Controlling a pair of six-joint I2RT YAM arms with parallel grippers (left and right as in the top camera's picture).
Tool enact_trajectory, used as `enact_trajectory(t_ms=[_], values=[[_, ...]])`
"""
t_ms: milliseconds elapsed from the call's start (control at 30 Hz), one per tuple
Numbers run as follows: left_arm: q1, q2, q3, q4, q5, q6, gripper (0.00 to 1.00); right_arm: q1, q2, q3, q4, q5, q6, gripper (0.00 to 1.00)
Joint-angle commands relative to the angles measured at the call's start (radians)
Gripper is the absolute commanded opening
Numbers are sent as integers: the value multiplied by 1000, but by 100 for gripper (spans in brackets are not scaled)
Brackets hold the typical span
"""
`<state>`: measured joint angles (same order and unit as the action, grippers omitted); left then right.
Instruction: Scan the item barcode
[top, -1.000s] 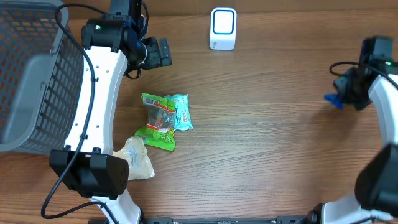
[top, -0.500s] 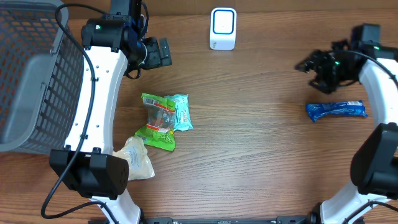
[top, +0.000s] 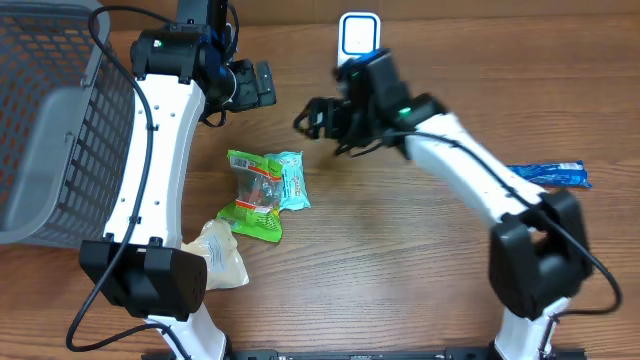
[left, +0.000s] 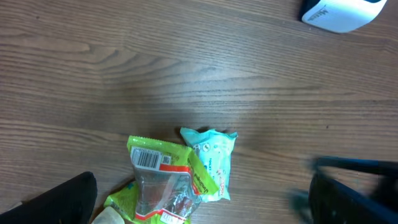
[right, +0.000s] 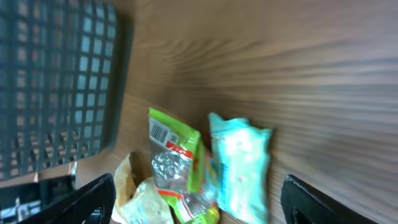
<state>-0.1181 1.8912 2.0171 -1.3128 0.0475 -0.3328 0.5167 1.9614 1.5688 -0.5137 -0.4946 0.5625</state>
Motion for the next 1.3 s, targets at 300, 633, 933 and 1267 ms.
enact_trajectory(t_ms=[300,633,933,1267], values=[[-6,-2,14,1,-6,8,100,191,211,1,125,54,123,61],[-6,-2,14,1,-6,8,100,159,139,5,131,30,61,4],[-8,-2,14,-3,34,4,100,-42,-97,5,-237,45,-76,4],[86,-11,110,-211,-42,-62,99,-191,-94,2,-608,93,-509,4]])
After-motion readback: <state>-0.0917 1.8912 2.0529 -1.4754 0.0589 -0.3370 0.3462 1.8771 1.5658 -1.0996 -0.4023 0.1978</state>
